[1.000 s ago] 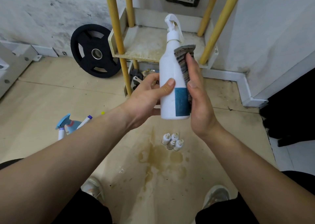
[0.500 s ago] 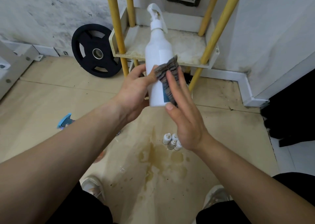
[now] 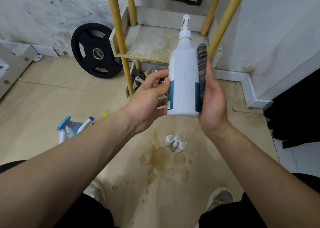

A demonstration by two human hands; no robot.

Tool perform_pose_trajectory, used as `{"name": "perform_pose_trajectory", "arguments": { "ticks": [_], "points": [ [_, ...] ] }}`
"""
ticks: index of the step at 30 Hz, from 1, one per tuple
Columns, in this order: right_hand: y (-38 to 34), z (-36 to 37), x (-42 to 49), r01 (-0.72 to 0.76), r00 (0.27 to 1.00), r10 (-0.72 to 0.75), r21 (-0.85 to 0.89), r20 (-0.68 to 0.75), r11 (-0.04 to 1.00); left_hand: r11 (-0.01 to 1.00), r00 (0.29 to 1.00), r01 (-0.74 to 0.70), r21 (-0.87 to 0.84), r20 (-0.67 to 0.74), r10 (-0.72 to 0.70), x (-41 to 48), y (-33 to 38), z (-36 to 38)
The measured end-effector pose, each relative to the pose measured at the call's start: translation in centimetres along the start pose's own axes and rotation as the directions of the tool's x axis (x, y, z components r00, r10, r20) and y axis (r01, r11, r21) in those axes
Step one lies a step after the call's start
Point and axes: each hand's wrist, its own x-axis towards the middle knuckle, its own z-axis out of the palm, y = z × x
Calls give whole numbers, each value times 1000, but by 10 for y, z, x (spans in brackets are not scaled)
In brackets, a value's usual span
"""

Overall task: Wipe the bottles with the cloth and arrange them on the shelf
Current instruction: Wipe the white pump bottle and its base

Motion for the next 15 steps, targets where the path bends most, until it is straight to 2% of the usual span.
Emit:
{"name": "perform_pose_trajectory", "arguments": {
  "ticks": [5, 8, 12, 15],
  "points": [
    [-4, 1, -4, -4, 1000, 6, -86, 31, 996, 987, 982, 100, -123, 169, -78, 0, -5, -1],
    [-3, 2, -8, 34, 996, -18, -198, 83, 980, 990, 967, 81, -118, 251, -49, 1, -7, -4],
    [-4, 9, -13, 101, 987, -52, -337, 151, 936, 997, 989, -59, -57, 133, 67, 2, -1, -4],
    [3, 17, -27, 163, 975, -56, -517, 216, 840, 994, 994, -93, -62, 57, 97, 5, 6, -6]
  ]
}}
